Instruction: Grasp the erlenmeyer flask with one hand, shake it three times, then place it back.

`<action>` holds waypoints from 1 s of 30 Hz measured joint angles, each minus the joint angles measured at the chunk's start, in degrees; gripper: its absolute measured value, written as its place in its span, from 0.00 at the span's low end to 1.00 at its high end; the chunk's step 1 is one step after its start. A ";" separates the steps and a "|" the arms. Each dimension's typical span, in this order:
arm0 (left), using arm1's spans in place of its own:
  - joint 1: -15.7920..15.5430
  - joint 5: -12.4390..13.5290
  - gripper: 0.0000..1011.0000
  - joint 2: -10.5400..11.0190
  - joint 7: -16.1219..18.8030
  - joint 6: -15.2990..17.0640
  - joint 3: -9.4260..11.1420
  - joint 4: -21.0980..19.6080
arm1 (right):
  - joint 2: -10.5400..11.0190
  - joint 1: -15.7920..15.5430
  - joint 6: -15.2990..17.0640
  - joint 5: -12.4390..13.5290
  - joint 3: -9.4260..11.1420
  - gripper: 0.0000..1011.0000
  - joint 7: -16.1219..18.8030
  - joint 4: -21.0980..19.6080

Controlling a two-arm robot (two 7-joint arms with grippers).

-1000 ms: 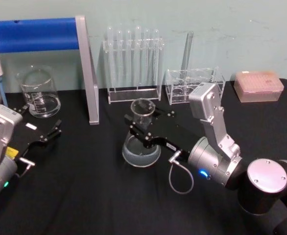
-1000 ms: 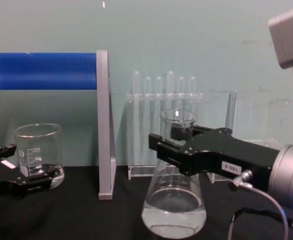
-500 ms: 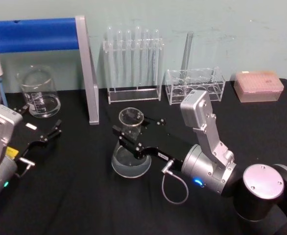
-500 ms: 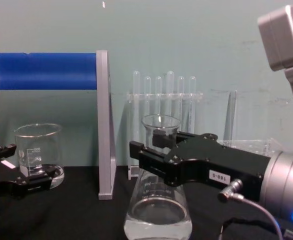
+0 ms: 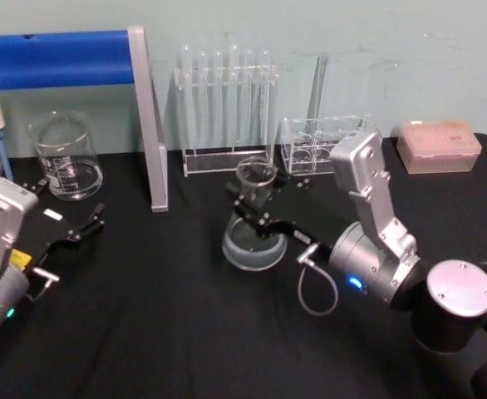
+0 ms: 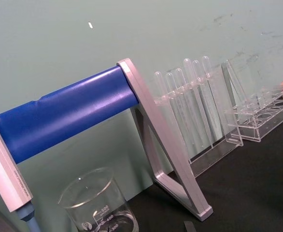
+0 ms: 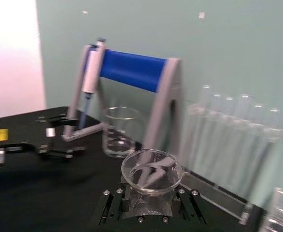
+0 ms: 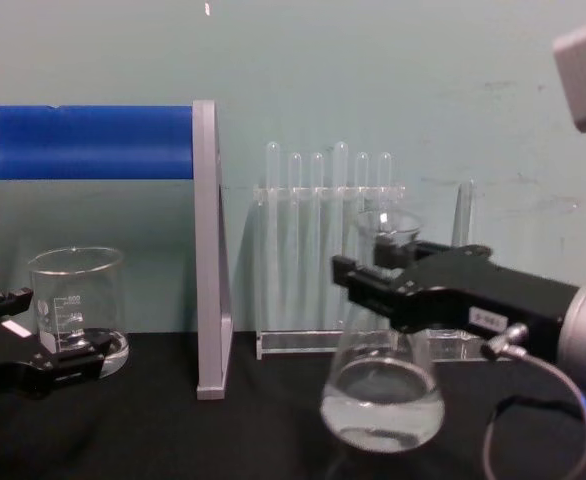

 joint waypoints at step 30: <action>0.00 0.00 0.99 0.00 0.00 0.00 0.00 0.00 | -2.09 3.50 -1.36 -4.76 9.33 0.45 -6.51 7.92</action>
